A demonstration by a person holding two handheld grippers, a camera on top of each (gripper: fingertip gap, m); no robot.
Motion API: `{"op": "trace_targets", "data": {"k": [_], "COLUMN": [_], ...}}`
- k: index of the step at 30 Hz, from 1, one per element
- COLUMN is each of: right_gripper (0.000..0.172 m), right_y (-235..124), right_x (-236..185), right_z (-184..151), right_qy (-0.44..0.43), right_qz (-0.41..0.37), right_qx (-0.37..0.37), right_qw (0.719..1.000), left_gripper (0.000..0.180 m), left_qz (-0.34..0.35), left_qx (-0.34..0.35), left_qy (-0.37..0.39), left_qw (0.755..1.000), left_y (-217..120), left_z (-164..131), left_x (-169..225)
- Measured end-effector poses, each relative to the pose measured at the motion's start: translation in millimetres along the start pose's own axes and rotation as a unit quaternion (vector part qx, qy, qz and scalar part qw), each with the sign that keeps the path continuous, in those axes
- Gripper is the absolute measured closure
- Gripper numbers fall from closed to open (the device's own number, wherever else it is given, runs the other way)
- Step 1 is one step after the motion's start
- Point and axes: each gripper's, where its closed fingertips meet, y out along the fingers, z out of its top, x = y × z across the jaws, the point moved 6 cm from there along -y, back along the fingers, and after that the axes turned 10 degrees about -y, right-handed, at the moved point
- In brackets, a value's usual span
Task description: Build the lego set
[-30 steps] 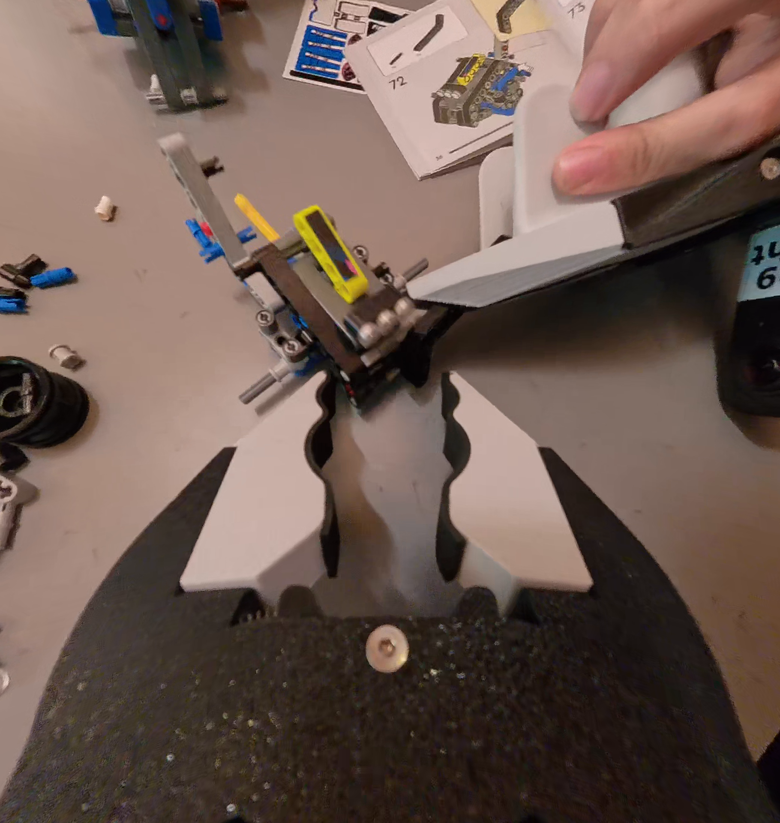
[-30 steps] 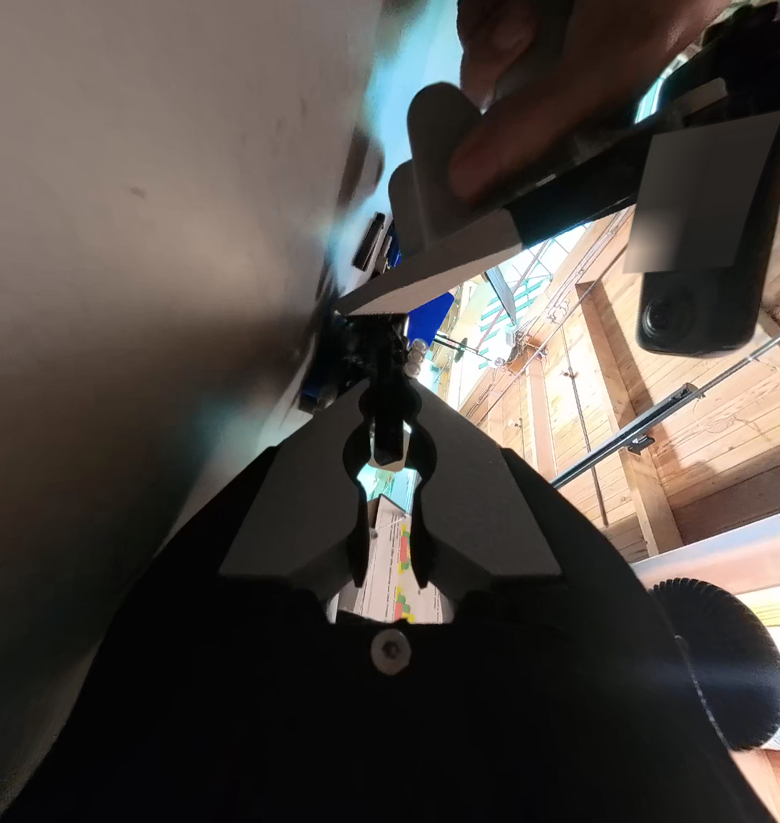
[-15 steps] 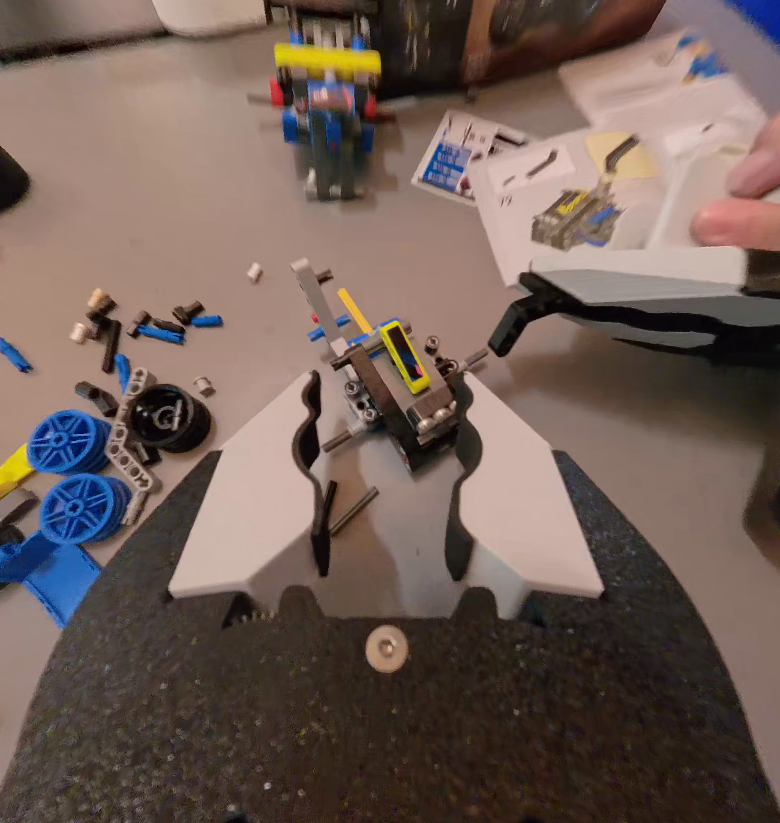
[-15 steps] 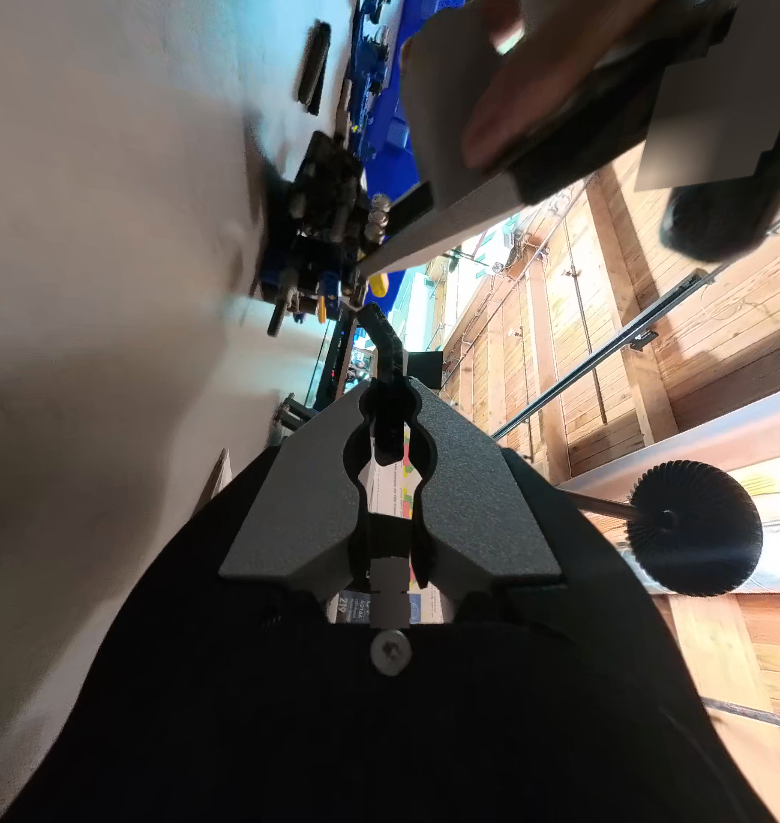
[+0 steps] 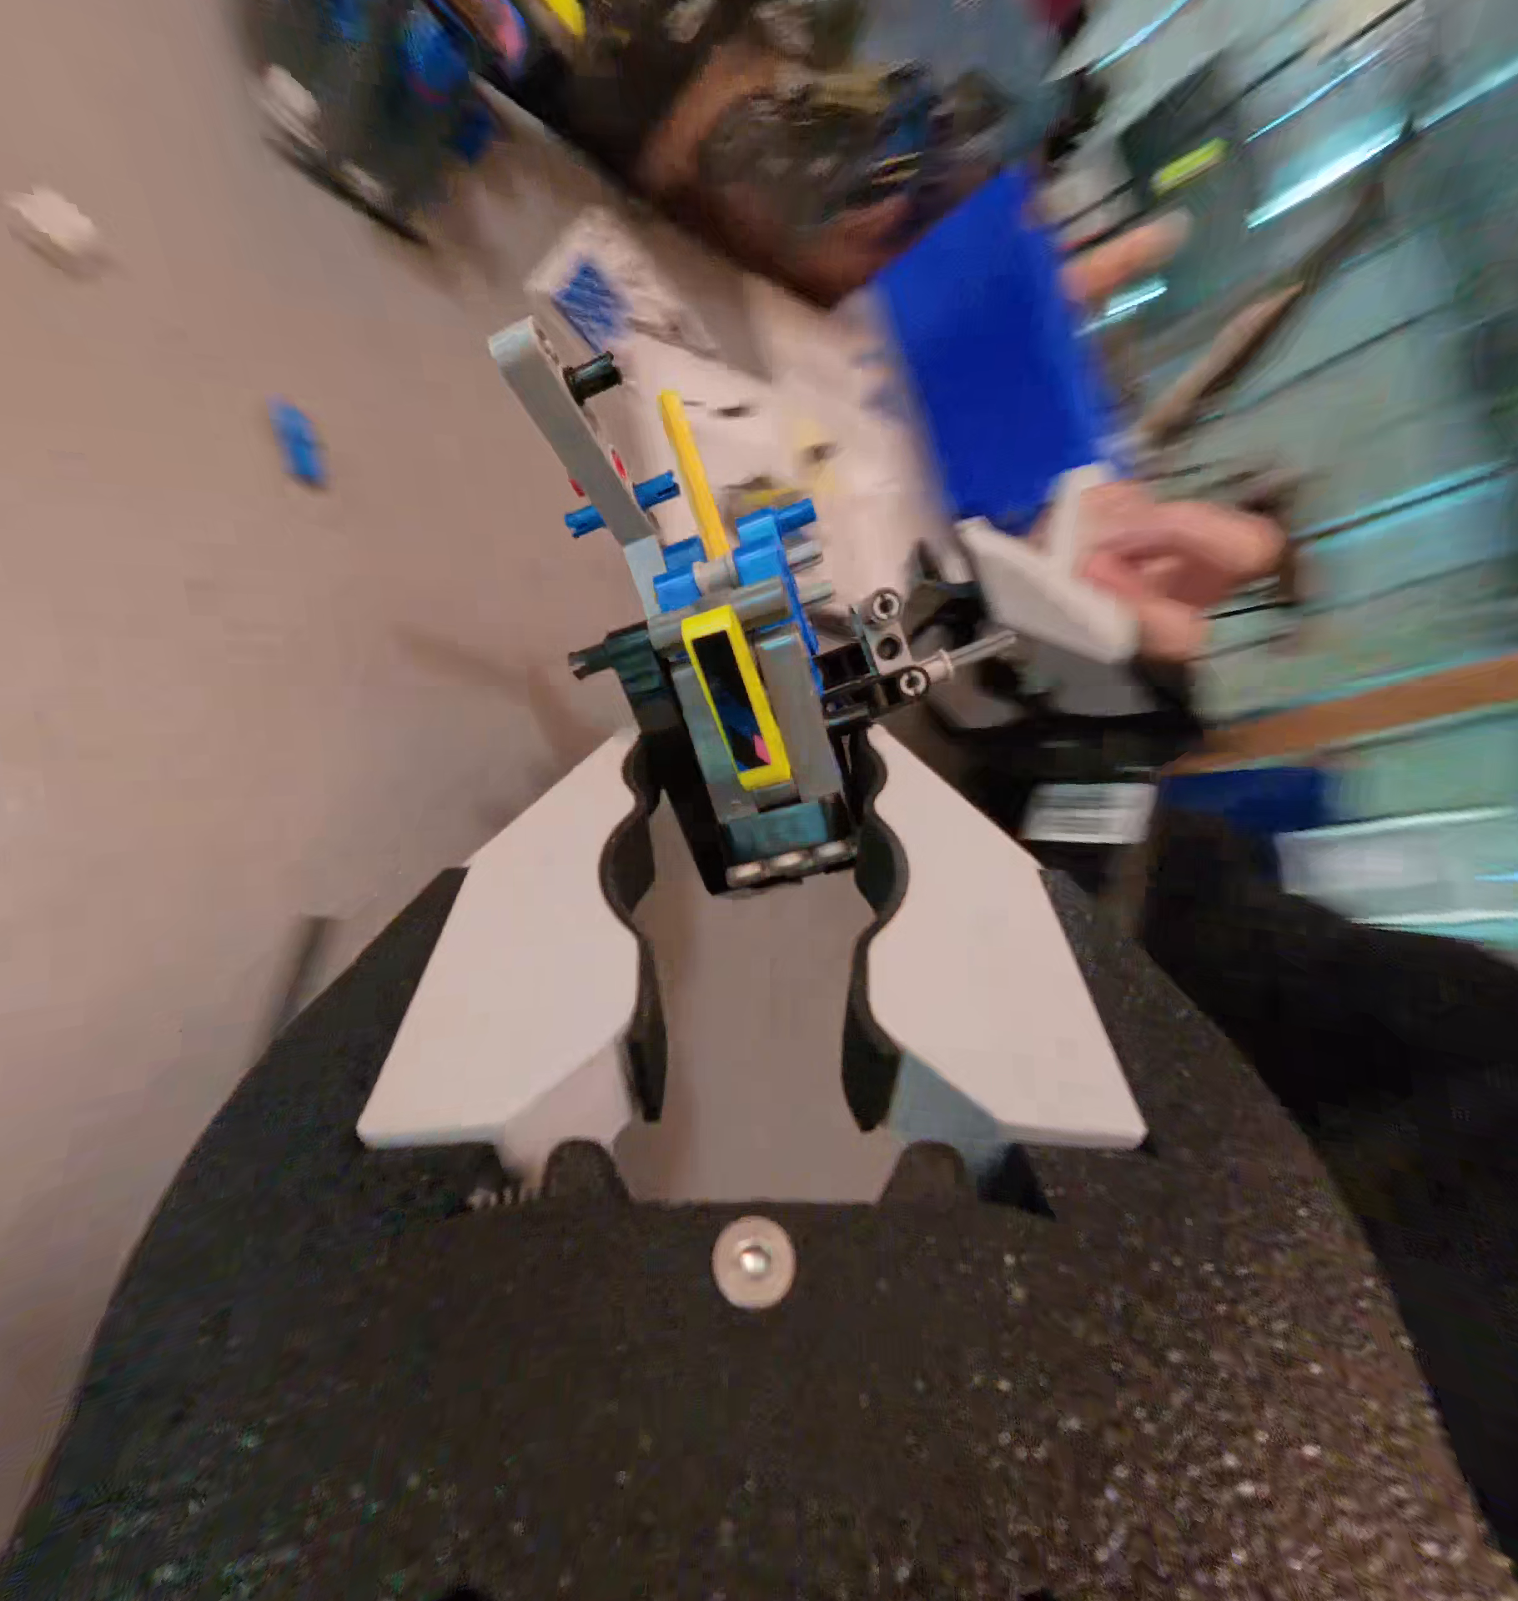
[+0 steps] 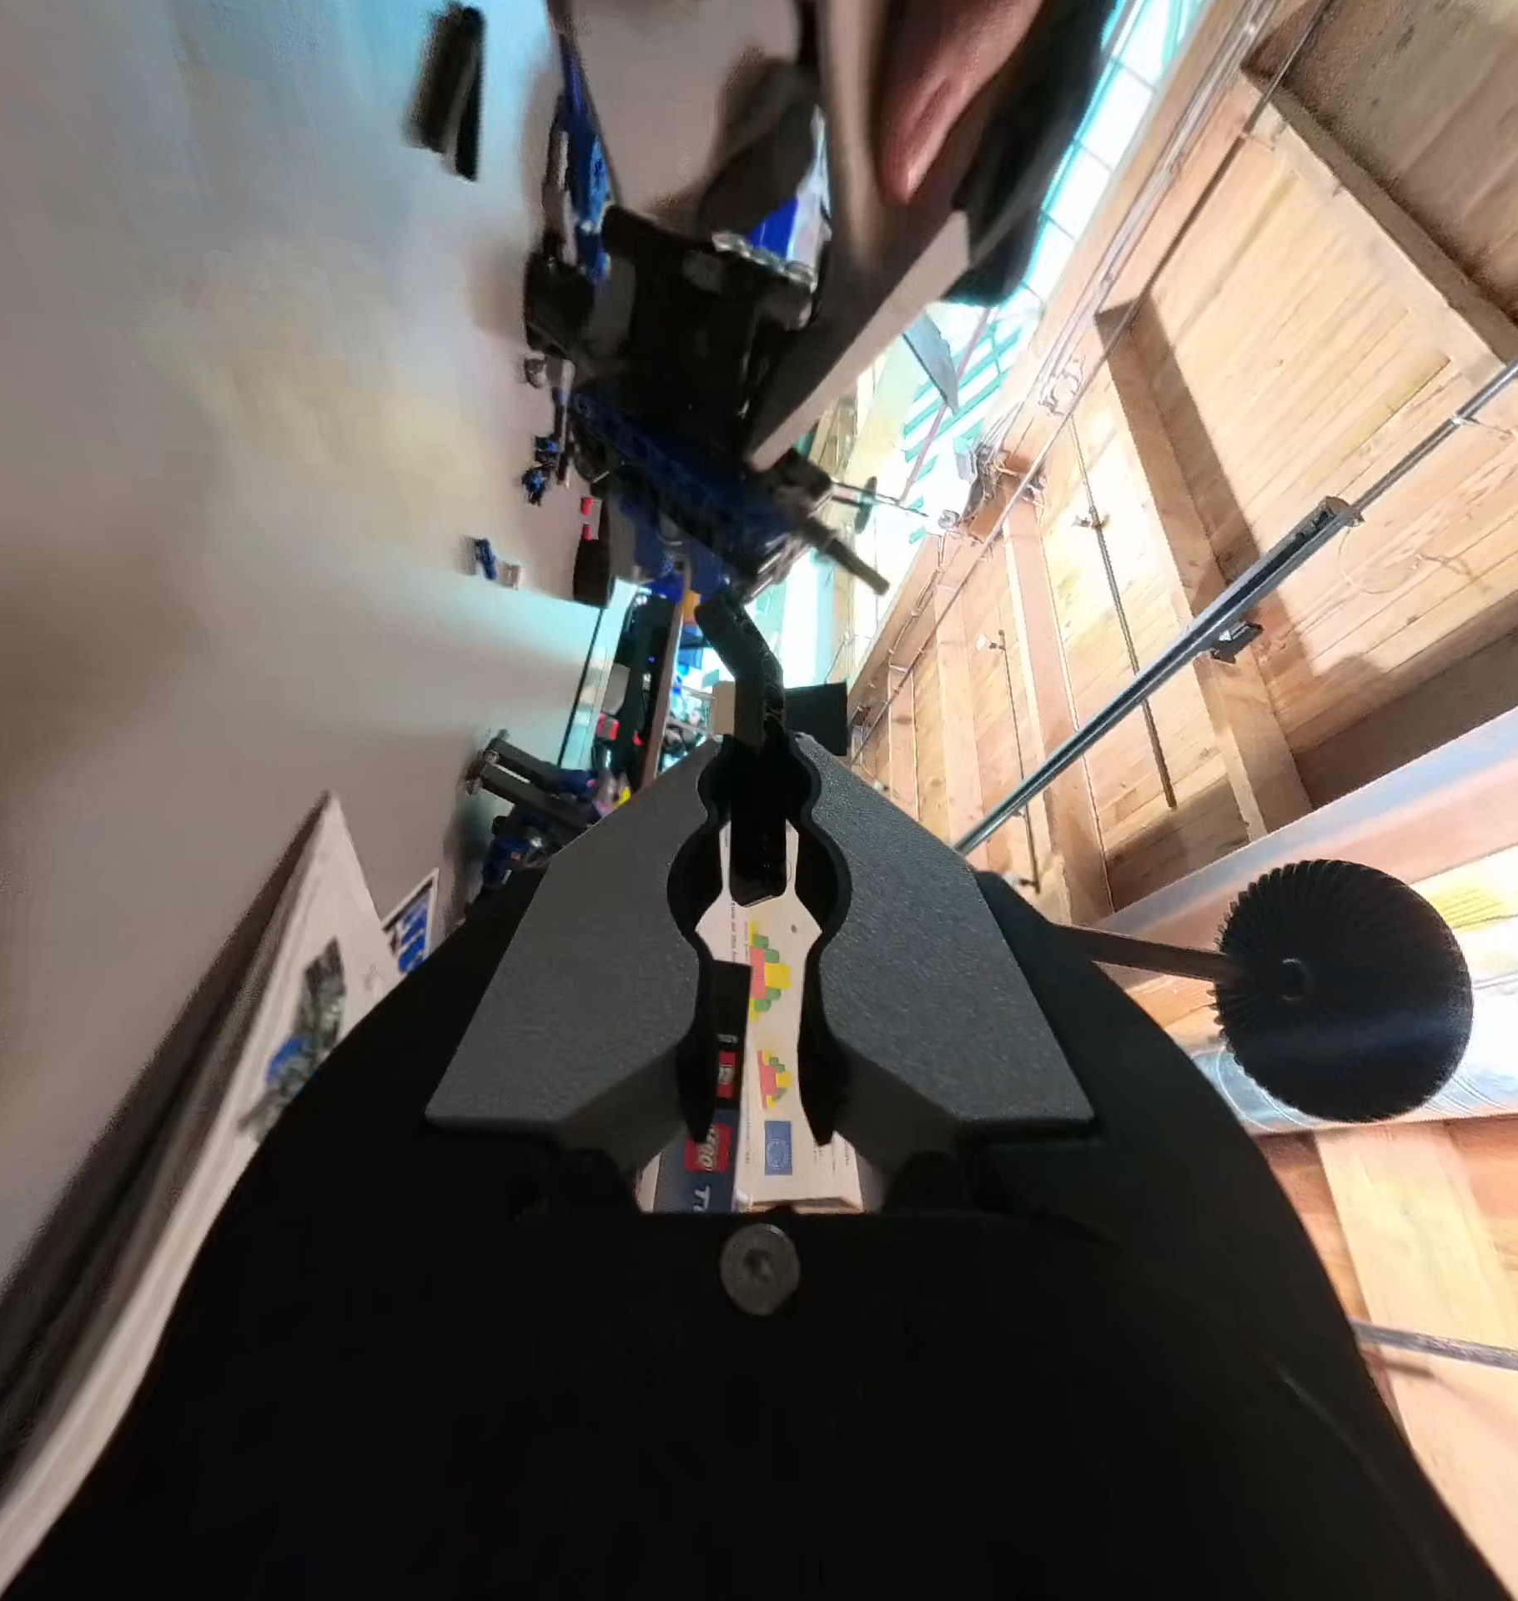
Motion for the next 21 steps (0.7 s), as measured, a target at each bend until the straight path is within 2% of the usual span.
{"op": "trace_targets", "data": {"k": [1,2,5,8,18,21], "right_gripper": [0.164,0.164,0.165,0.165,0.165,0.165], "right_y": [-3.5,-6.4,-10.6,-8.4,3.2,4.2], "right_x": [8.3,17.6,30.8,23.2,7.6,4.8], "right_z": [-3.6,-7.3,-7.1,9.7,48.6,55.0], "right_qy": [0.005,0.01,0.043,0.032,0.061,0.061], "right_qz": [-0.008,-0.02,-0.018,-0.005,0.032,0.036], "right_qx": [0.003,0.002,0.014,0.038,0.088,0.087], "right_qw": [1.0,1.0,0.999,0.999,0.994,0.994], "left_gripper": [0.14,0.14,0.139,0.139,0.134,0.135], "left_qz": [-0.057,-0.085,-0.059,-0.061,0.029,0.038], "left_qx": [-0.022,-0.046,-0.095,-0.09,-0.07,-0.094], "left_qy": [-0.051,-0.081,-0.106,-0.117,-0.042,0.003], "left_qw": [0.997,0.992,0.988,0.987,0.996,0.995], "left_y": [1.4,4.5,15.7,18.1,-6.9,-9.4], "left_z": [-4.2,-10.2,-26.6,-25.0,-6.3,-9.0], "left_x": [1.6,-0.4,-15.9,-19.2,-35.9,-35.5]}}
